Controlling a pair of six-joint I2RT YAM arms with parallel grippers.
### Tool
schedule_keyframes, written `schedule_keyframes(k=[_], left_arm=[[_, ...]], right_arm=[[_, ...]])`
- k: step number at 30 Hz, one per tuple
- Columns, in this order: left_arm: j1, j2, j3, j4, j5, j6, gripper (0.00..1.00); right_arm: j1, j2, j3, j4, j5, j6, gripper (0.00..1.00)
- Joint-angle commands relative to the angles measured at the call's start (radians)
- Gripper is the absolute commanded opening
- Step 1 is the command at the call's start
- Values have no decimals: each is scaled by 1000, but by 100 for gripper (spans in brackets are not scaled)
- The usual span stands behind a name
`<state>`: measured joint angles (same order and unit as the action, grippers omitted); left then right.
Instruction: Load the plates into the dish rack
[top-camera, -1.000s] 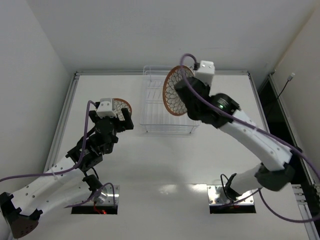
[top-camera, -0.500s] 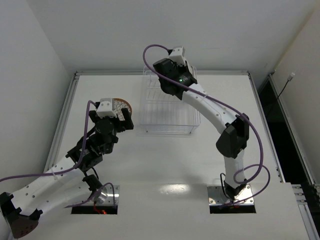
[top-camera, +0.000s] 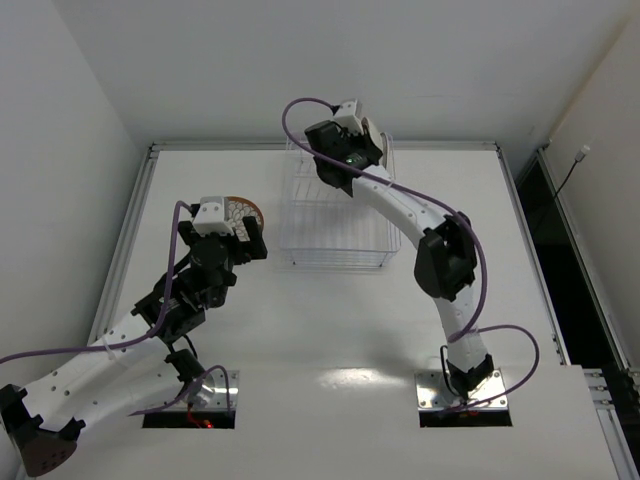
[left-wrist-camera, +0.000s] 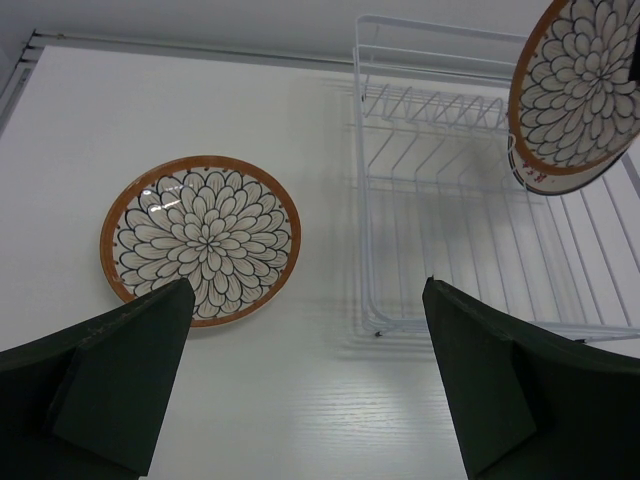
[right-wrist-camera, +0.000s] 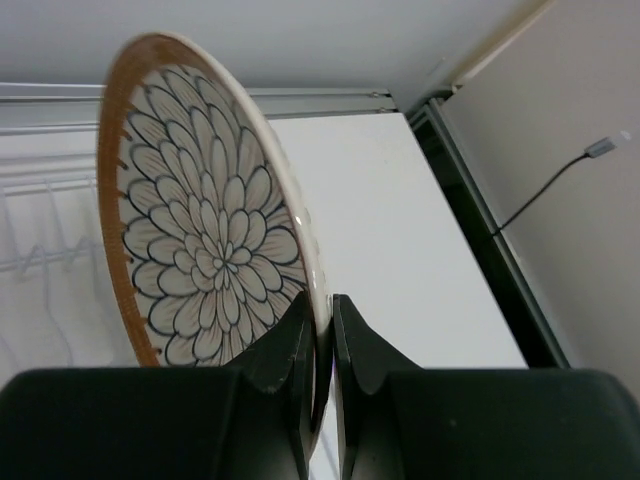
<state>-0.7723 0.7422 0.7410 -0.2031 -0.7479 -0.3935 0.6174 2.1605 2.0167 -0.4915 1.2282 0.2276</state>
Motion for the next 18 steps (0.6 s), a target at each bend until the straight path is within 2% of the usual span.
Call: schedule_keyframes(k=[1, 7, 13, 18], left_arm=[[7, -15, 18, 14, -7, -4, 99], [7, -15, 18, 14, -7, -4, 99], [7, -6, 18, 14, -7, -4, 99], [7, -6, 18, 14, -7, -4, 99]], right_arm=[[-10, 11, 51, 119, 71, -7, 0], [-10, 73, 51, 119, 71, 3, 0], [10, 137, 88, 96, 27, 3, 8], [48, 157, 39, 105, 46, 3, 9]])
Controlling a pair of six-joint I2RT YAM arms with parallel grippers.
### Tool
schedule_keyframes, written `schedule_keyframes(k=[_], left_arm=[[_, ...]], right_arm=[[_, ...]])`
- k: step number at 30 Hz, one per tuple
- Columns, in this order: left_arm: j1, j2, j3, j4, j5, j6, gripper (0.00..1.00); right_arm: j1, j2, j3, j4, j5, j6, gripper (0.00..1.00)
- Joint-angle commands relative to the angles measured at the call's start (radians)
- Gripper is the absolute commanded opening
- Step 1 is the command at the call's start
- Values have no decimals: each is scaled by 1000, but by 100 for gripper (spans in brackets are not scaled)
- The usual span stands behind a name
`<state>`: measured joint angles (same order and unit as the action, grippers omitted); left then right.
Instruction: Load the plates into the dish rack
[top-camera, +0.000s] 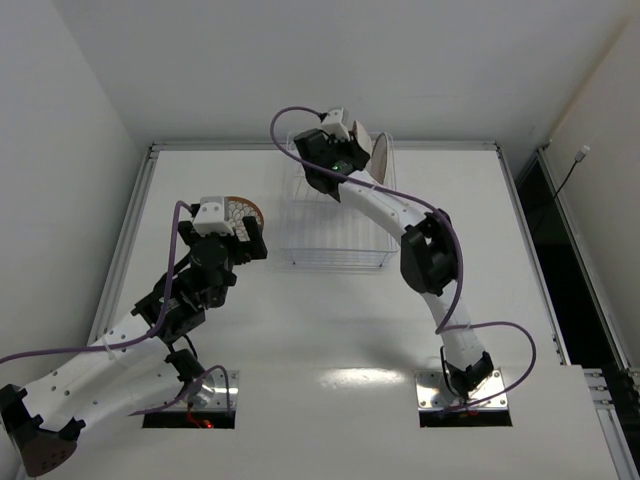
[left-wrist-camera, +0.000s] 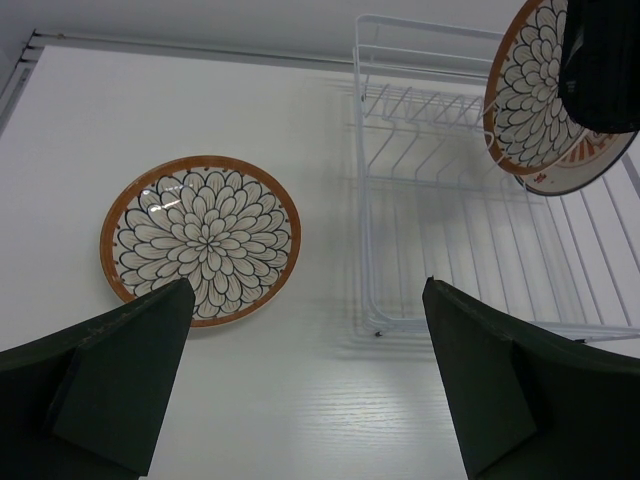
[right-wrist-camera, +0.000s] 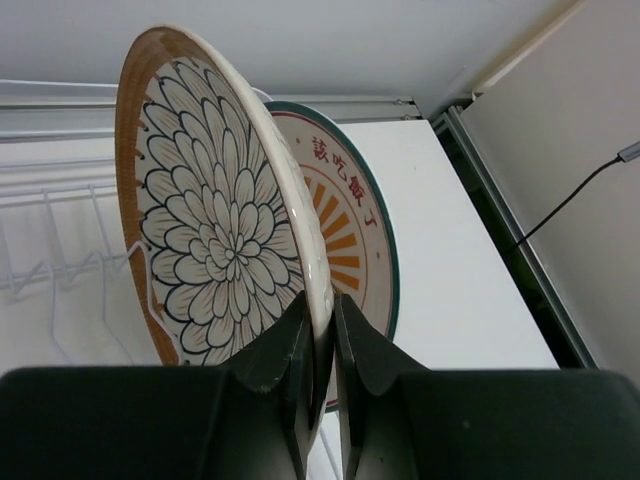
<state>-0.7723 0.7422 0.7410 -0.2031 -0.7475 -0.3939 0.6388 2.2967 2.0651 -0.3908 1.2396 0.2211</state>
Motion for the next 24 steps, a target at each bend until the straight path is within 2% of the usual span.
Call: schedule_keyframes(k=[1, 5, 17, 19, 22, 24], left_arm=[[7, -6, 18, 14, -7, -3, 99], [7, -6, 18, 14, -7, -3, 99], [7, -6, 18, 14, -7, -3, 99], [7, -6, 18, 14, -7, -3, 99], [7, -6, 18, 14, -7, -3, 99], [7, -6, 18, 14, -7, -3, 99]], right_arm=[[27, 30, -10, 4, 35, 9, 9], [45, 49, -10, -5, 35, 20, 9], [64, 92, 3, -109, -107, 124, 9], [64, 92, -9, -120, -146, 161, 15], [64, 70, -42, -120, -169, 184, 19], [64, 46, -53, -120, -189, 195, 30]])
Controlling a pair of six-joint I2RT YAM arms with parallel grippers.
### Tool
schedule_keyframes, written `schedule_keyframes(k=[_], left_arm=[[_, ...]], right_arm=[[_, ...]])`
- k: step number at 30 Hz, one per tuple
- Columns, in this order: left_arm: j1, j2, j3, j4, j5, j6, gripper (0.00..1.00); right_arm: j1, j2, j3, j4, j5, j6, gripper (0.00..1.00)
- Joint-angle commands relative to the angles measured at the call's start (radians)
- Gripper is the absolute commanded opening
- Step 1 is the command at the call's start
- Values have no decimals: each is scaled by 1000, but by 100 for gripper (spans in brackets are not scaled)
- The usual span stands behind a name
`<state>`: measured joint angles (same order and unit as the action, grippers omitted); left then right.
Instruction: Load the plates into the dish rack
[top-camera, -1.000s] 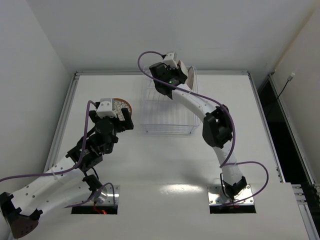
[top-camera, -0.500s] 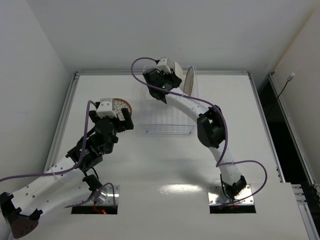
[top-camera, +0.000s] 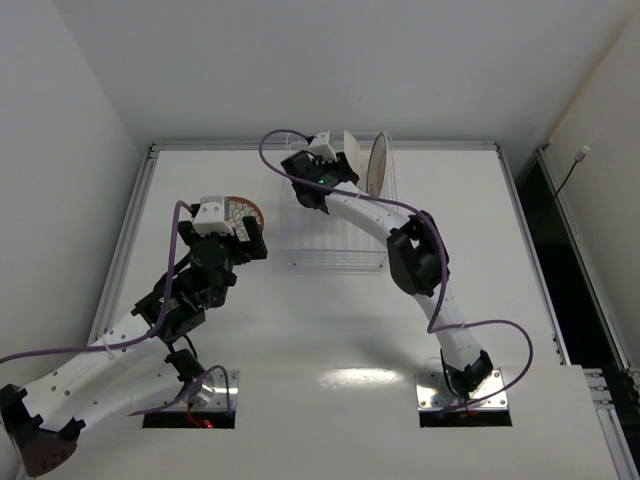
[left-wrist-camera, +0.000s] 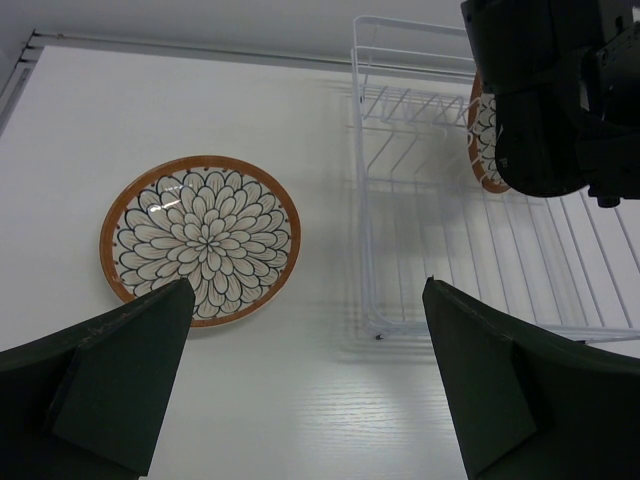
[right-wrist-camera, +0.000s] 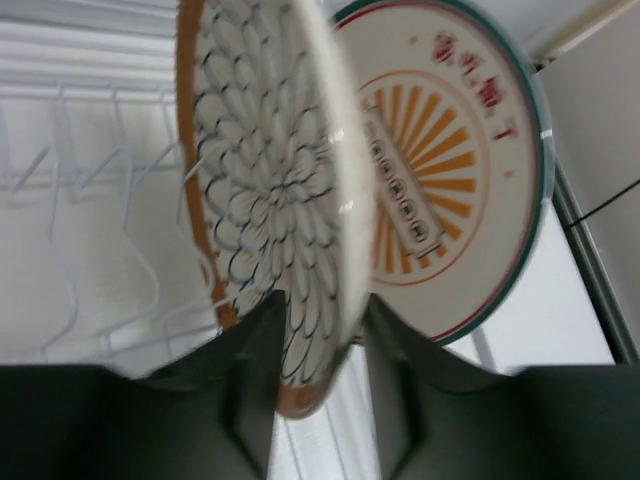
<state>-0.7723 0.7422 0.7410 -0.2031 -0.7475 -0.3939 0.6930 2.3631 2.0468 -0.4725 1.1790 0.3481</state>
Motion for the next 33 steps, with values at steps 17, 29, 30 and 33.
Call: schedule_keyframes(k=[17, 29, 30, 33], left_arm=[[7, 13, 18, 4, -33, -3, 99], [103, 204, 98, -94, -1, -42, 99], [144, 229, 107, -110, 34, -52, 99], [327, 351, 126, -128, 290, -85, 99]], right_arm=[[33, -556, -311, 29, -151, 109, 85], [65, -1458, -1281, 80, -344, 255, 88], [65, -1491, -1298, 45, -344, 255, 90], [65, -1568, -1320, -127, -282, 284, 90]])
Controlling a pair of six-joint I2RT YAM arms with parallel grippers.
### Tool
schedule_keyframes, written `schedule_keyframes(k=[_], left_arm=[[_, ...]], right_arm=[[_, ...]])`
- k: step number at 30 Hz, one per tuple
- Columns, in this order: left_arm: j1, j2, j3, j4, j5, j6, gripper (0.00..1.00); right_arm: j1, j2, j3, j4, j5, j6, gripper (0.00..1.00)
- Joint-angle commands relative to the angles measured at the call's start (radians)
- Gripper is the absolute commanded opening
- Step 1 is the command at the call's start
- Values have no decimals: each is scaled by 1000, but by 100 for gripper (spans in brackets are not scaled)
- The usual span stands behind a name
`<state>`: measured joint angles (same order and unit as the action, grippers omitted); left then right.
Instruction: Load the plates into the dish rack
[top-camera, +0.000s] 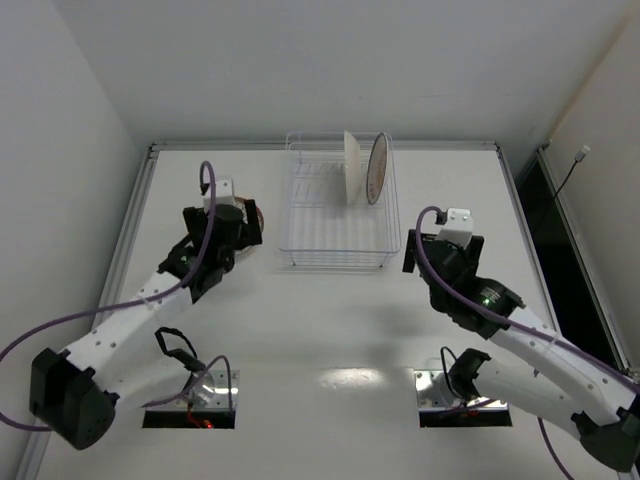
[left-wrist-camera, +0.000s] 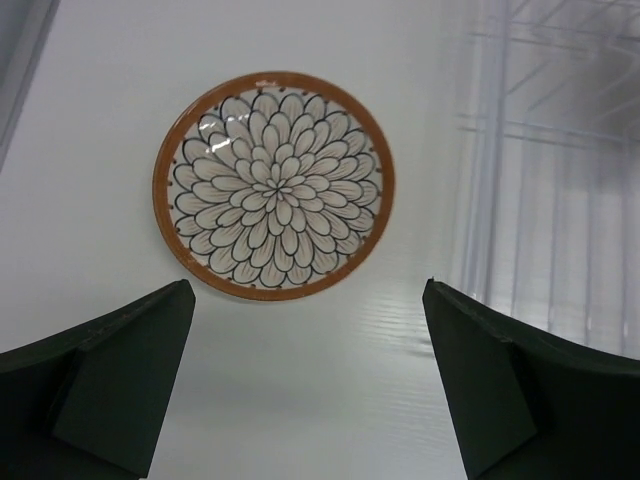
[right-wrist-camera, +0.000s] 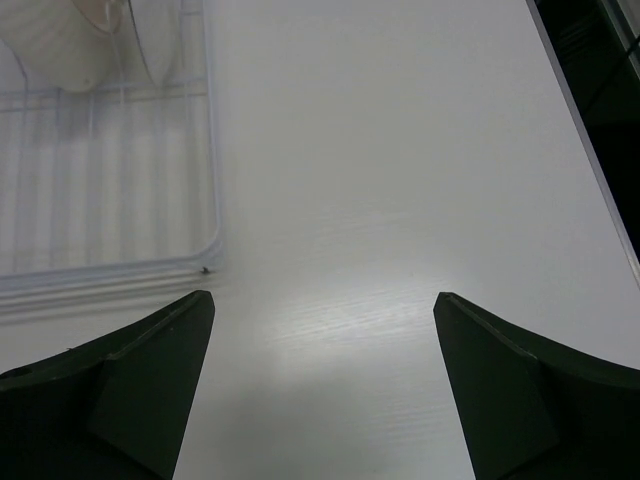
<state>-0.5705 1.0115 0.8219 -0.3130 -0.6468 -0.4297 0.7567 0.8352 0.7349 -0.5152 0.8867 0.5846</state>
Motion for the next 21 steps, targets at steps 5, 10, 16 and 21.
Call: schedule_keyframes(k=[5, 10, 16, 21], left_arm=[[251, 280, 97, -55, 364, -21, 99], [251, 407, 155, -55, 403, 66, 96], [287, 563, 236, -80, 417, 112, 93], [274, 706, 316, -98, 397, 169, 89]], right_arm=[[1, -143, -97, -167, 61, 122, 91], [1, -208, -141, -128, 57, 113, 91], [21, -208, -150, -115, 41, 94, 91], [52, -176, -150, -103, 30, 78, 91]])
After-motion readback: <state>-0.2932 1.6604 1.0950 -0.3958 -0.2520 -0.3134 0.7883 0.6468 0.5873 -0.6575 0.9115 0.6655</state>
